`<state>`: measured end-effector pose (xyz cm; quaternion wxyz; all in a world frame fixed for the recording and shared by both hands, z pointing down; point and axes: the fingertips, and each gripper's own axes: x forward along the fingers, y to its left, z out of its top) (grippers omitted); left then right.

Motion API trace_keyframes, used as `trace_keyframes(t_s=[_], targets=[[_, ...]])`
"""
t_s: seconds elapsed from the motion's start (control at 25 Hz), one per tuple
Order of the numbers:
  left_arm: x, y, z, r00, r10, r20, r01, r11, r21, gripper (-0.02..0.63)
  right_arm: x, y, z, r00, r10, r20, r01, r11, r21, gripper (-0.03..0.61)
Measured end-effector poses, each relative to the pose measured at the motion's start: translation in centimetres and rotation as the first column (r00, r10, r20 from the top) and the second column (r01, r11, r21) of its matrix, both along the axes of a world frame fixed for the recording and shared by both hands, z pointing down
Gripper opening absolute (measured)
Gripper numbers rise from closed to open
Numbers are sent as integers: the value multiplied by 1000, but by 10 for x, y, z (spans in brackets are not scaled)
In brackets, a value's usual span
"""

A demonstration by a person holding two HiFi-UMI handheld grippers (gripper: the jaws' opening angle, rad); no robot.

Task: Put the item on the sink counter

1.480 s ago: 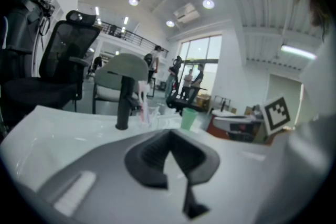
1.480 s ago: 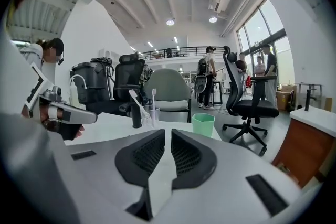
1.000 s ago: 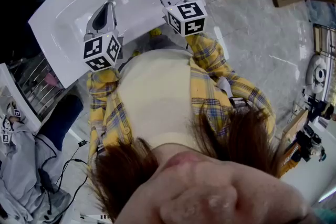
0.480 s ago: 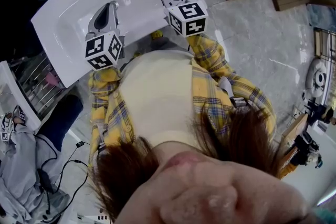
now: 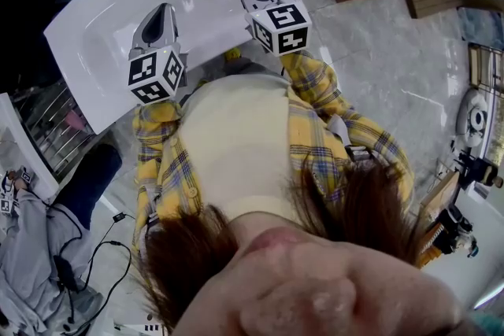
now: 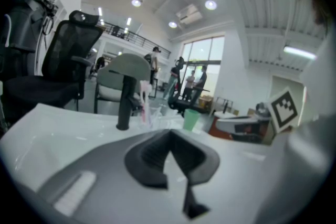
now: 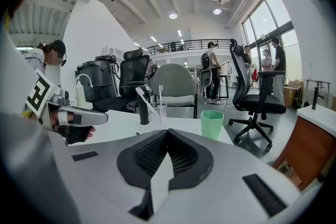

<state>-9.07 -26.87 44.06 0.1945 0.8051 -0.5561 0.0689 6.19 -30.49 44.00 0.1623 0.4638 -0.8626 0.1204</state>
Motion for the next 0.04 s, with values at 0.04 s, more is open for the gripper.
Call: trace_keyframes(t_s=[0.04], targets=[[1, 0, 0, 1000, 1, 0, -1, 1000, 1, 6, 1, 0, 0, 1000, -1, 0, 1, 1000, 0, 14]])
